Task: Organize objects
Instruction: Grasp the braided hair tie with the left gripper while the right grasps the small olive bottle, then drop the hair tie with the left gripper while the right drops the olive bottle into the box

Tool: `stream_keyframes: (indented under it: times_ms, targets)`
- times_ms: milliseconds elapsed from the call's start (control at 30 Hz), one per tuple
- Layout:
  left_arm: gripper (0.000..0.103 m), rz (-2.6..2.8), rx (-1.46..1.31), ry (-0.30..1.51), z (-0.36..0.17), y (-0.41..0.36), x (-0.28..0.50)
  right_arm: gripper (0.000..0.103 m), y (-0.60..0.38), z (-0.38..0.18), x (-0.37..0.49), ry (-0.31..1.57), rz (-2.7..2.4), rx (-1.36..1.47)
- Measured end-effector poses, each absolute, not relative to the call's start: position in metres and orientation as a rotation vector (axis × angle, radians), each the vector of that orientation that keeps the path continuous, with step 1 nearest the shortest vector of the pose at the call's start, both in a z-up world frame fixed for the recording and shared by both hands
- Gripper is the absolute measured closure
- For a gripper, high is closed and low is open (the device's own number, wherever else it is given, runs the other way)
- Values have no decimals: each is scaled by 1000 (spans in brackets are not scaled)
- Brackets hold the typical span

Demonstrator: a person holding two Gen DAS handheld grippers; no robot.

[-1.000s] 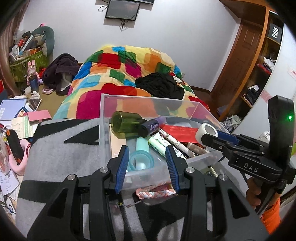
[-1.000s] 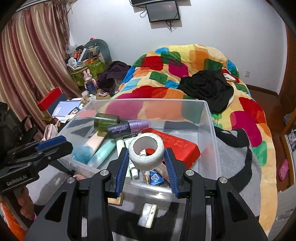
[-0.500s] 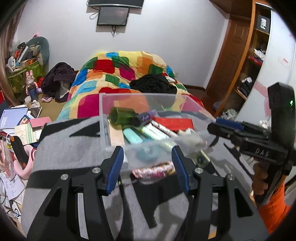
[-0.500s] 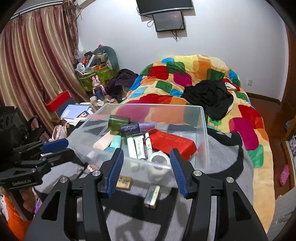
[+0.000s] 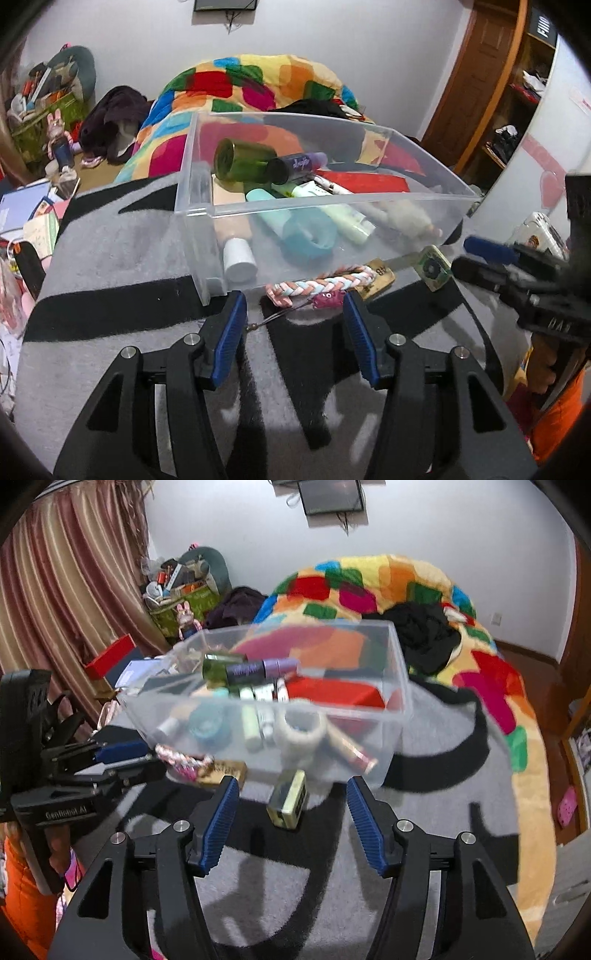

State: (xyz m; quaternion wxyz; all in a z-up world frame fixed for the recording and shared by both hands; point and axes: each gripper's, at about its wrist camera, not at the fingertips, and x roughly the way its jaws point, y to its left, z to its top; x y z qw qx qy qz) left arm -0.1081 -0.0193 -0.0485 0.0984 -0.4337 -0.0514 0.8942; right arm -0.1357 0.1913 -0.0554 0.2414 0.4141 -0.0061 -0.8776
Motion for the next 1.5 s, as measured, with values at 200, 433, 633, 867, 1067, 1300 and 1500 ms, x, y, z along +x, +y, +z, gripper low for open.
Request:
stream_keyframes:
  times_ms: [200, 433, 633, 867, 1067, 1300, 1500]
  targets:
    - [70, 2664, -1317, -161, -54, -16, -114, 58, 184, -69, -138, 4, -2367, 1174]
    - [81, 2666, -1356, -287, -62, -29, -119, 85, 184, -73, -139, 3, -2360, 1182]
    - [93, 2677, -1344, -338, -64, -33, -117, 88, 182, -68, -130, 28, -2370, 1137]
    - [95, 2710, -1269, -341, -54, -36, -97, 88, 191, -48, -117, -9, -2404, 1055]
    - [95, 2746, -1153, -339, -27, -37, -82, 88, 198, -28, -115, -48, -2431, 988]
    - [95, 2779, -1035, -342, 7, -41, -79, 88, 197, -7, -121, -53, -2475, 916]
    - [95, 2826, -986, -349, 21, -46, -95, 88, 195, -1, -138, -35, -2528, 901]
